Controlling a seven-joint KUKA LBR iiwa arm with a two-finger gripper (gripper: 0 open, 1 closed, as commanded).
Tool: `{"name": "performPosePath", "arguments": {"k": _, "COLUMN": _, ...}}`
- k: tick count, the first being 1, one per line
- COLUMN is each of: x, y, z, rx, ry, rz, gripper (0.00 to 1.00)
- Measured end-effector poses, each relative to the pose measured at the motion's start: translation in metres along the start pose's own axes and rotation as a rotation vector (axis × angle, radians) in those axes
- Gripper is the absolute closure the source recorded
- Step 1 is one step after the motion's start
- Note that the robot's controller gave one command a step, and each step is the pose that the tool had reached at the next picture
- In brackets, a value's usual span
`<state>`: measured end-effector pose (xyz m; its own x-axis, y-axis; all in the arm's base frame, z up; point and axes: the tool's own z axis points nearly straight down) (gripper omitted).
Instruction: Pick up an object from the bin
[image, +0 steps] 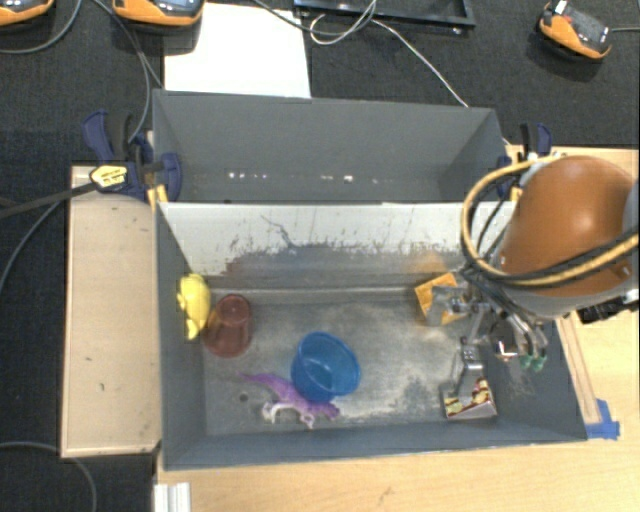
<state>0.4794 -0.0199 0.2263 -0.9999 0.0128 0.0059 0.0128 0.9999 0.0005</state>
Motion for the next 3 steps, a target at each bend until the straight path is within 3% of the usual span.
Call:
{"name": "performPosePath", "arguments": {"k": 1, "x": -0.001, "y": 0.0, "z": -0.004, "rx": 0.0, "ry": -0.008, "rz": -0.001, "gripper": 0.0}}
{"name": "performPosePath", "arguments": {"k": 2, "x": -0.007, "y": 0.039, "z": 0.05, "rx": 0.0, "ry": -0.012, "rz": 0.023, "gripper": 0.0}}
{"name": "performPosePath", "arguments": {"k": 3, "x": 0.0, "y": 0.067, "z": 0.034, "rx": 0.0, "ry": 0.006, "rz": -0.001, "gripper": 0.0}}
